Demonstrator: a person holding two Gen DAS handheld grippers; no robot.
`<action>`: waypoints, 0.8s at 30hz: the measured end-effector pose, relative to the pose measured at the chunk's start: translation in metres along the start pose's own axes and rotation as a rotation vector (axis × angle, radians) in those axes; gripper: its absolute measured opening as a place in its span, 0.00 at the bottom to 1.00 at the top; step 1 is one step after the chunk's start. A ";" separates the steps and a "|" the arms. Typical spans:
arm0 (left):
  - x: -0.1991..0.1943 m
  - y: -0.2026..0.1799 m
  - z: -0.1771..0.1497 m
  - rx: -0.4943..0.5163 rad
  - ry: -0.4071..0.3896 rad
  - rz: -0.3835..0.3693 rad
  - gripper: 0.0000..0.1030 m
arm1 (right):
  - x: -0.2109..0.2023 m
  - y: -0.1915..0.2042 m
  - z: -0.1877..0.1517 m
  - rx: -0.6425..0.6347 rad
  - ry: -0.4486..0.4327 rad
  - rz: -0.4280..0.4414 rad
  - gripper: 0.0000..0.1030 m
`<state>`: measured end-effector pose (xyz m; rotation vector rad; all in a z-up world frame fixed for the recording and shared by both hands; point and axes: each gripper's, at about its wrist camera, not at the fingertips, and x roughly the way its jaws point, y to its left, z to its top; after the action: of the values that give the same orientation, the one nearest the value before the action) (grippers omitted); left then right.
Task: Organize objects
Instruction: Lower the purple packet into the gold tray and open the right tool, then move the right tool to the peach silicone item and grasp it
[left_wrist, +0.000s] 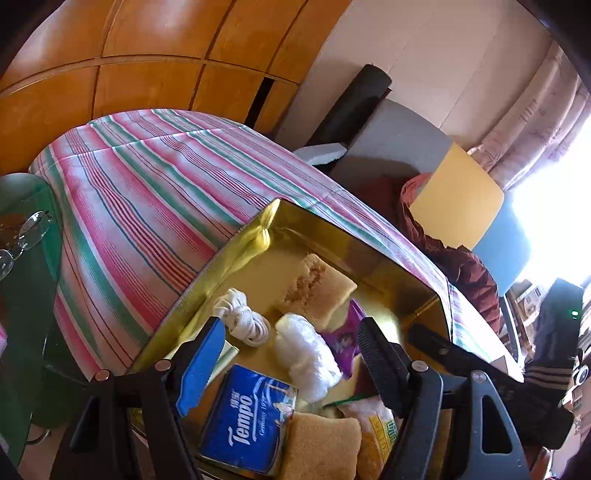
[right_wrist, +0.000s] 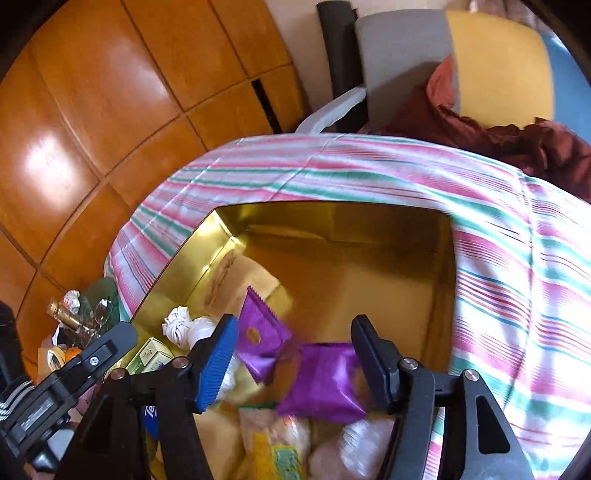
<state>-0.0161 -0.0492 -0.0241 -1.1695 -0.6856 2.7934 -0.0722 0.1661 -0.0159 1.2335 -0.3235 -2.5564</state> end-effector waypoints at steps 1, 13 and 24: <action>0.001 -0.002 -0.001 0.008 0.003 -0.004 0.73 | -0.005 -0.004 -0.002 0.011 -0.011 0.000 0.64; -0.003 -0.046 -0.022 0.189 0.026 -0.125 0.73 | -0.074 -0.046 -0.024 -0.005 -0.151 -0.149 0.67; -0.025 -0.110 -0.063 0.448 0.045 -0.312 0.73 | -0.103 -0.113 -0.064 0.042 -0.124 -0.299 0.68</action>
<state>0.0301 0.0691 -0.0017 -0.9411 -0.1943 2.4675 0.0219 0.3029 -0.0163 1.2205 -0.2351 -2.9017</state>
